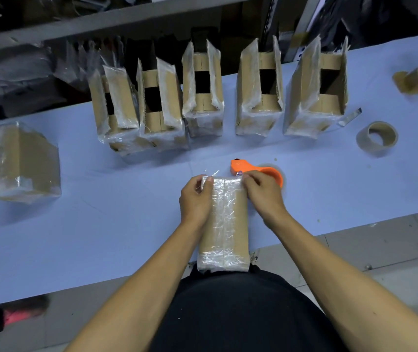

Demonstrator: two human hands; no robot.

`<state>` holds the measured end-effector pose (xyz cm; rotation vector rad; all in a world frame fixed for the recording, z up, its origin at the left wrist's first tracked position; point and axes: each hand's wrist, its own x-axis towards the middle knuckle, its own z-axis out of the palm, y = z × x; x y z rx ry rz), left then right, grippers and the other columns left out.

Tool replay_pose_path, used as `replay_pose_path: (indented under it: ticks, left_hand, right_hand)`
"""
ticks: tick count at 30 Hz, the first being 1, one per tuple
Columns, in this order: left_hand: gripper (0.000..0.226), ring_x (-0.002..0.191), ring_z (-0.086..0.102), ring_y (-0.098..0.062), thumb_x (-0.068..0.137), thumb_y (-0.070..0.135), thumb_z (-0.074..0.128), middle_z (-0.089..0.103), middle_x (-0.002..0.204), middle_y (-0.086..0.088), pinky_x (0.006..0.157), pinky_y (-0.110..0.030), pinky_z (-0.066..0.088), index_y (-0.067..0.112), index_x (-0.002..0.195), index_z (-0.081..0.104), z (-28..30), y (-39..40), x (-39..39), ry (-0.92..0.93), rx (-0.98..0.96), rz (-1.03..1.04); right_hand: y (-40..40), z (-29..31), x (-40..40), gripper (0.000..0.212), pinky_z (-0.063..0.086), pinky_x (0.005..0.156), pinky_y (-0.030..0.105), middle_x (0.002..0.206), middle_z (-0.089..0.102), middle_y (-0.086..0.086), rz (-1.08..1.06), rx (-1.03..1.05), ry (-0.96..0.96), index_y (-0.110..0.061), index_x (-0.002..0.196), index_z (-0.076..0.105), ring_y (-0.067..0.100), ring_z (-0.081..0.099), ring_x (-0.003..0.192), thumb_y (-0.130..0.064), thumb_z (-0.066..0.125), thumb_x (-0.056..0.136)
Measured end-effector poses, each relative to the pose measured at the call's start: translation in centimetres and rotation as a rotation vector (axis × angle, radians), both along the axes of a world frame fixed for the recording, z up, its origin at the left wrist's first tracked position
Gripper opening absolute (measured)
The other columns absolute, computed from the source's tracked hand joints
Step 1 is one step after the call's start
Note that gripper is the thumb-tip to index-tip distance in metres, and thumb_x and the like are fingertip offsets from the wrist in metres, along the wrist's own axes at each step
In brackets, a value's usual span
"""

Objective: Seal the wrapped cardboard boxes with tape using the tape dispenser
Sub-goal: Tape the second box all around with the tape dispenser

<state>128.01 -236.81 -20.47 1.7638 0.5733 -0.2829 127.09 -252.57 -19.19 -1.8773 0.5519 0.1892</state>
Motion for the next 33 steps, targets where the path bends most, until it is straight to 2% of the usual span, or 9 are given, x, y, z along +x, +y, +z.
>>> replay_pose_path:
  ticks: [3, 8, 15, 19, 23, 26, 29, 31, 33]
  left_hand:
    - [0.011, 0.087, 0.068, -0.012, 0.093, 0.032, 0.064, 0.073, 0.088, 0.015, 0.086, -0.040, 0.058, 0.034, 0.087, 0.073, 1.2, -0.2, -0.1, -0.055, -0.079, 0.068]
    - [0.019, 0.097, 0.071, -0.008, 0.091, 0.018, 0.070, 0.077, 0.097, 0.016, 0.087, -0.026, 0.057, 0.034, 0.086, 0.078, 4.4, 0.6, 1.7, -0.248, -0.247, 0.216]
    - [0.013, 0.098, 0.071, -0.007, 0.087, 0.019, 0.071, 0.077, 0.100, 0.014, 0.082, -0.019, 0.052, 0.031, 0.086, 0.076, 4.4, 1.0, -0.1, -0.434, -0.230, 0.304]
    - [0.013, 0.089, 0.071, -0.009, 0.083, 0.025, 0.071, 0.077, 0.095, 0.008, 0.079, -0.023, 0.056, 0.036, 0.078, 0.075, 4.2, 1.3, -0.2, -0.424, -0.160, 0.365]
    - [0.007, 0.084, 0.069, -0.007, 0.079, 0.020, 0.064, 0.075, 0.090, 0.009, 0.076, -0.024, 0.055, 0.023, 0.077, 0.070, 4.4, 1.1, -0.4, -0.397, -0.070, 0.401]
    - [0.011, 0.074, 0.064, 0.000, 0.077, 0.017, 0.061, 0.070, 0.088, 0.008, 0.068, -0.016, 0.050, 0.023, 0.085, 0.055, 5.2, 0.5, 0.0, -0.377, -0.085, 0.457]
    - [0.021, 0.068, 0.057, -0.007, 0.081, 0.015, 0.059, 0.062, 0.084, 0.007, 0.065, -0.023, 0.047, 0.028, 0.087, 0.044, 6.0, 0.0, 0.6, -0.304, -0.082, 0.461]
    - [0.028, 0.072, 0.058, -0.014, 0.081, 0.013, 0.062, 0.061, 0.087, 0.004, 0.066, -0.032, 0.049, 0.031, 0.090, 0.044, 6.1, 0.1, 0.6, -0.249, -0.130, 0.384]
    - [0.035, 0.076, 0.061, -0.016, 0.079, 0.008, 0.065, 0.063, 0.092, 0.000, 0.067, -0.031, 0.052, 0.032, 0.096, 0.046, 6.1, 0.5, 1.0, -0.213, -0.210, 0.331]
  right_hand:
    - [1.6, 1.2, 0.1, 0.014, 0.047, 0.072, 0.030, 0.077, 0.069, -0.008, -0.064, 0.015, -0.070, -0.023, 0.083, 0.071, 0.009, 0.060, 0.073, -0.033, 0.065, 0.091]
    - [3.2, 4.0, 2.0, 0.011, 0.047, 0.070, 0.016, 0.075, 0.069, -0.013, -0.187, 0.077, -0.308, -0.023, 0.074, 0.067, 0.003, 0.063, 0.074, -0.022, 0.071, 0.085]
    - [4.7, 4.8, 0.8, 0.017, 0.047, 0.072, 0.021, 0.080, 0.067, -0.003, -0.176, 0.053, -0.403, -0.018, 0.073, 0.063, 0.014, 0.062, 0.080, -0.021, 0.069, 0.088]
    - [5.8, 5.0, 0.4, 0.021, 0.045, 0.070, 0.017, 0.077, 0.066, 0.003, -0.208, 0.056, -0.420, -0.016, 0.069, 0.062, 0.018, 0.060, 0.077, -0.017, 0.069, 0.089]
    - [7.0, 5.4, 0.4, 0.020, 0.044, 0.066, 0.026, 0.075, 0.061, 0.008, -0.279, 0.010, -0.387, -0.012, 0.065, 0.056, 0.016, 0.054, 0.069, -0.010, 0.066, 0.083]
    - [8.1, 5.8, 0.8, 0.008, 0.041, 0.064, 0.017, 0.078, 0.059, 0.002, -0.351, 0.063, -0.320, -0.013, 0.080, 0.055, 0.006, 0.049, 0.066, -0.009, 0.061, 0.077]
    - [8.6, 6.0, 1.2, 0.028, 0.047, 0.078, 0.025, 0.096, 0.058, 0.002, -0.323, 0.149, -0.259, -0.018, 0.103, 0.051, 0.012, 0.056, 0.084, -0.008, 0.060, 0.079]
    - [8.6, 6.0, 1.3, 0.036, 0.047, 0.091, 0.038, 0.109, 0.056, 0.005, -0.225, 0.081, -0.218, -0.018, 0.110, 0.049, 0.024, 0.055, 0.103, -0.011, 0.065, 0.079]
    - [8.4, 5.9, 1.4, 0.041, 0.042, 0.097, 0.039, 0.115, 0.053, 0.003, -0.134, 0.006, -0.204, -0.017, 0.114, 0.049, 0.024, 0.049, 0.111, -0.015, 0.070, 0.078]
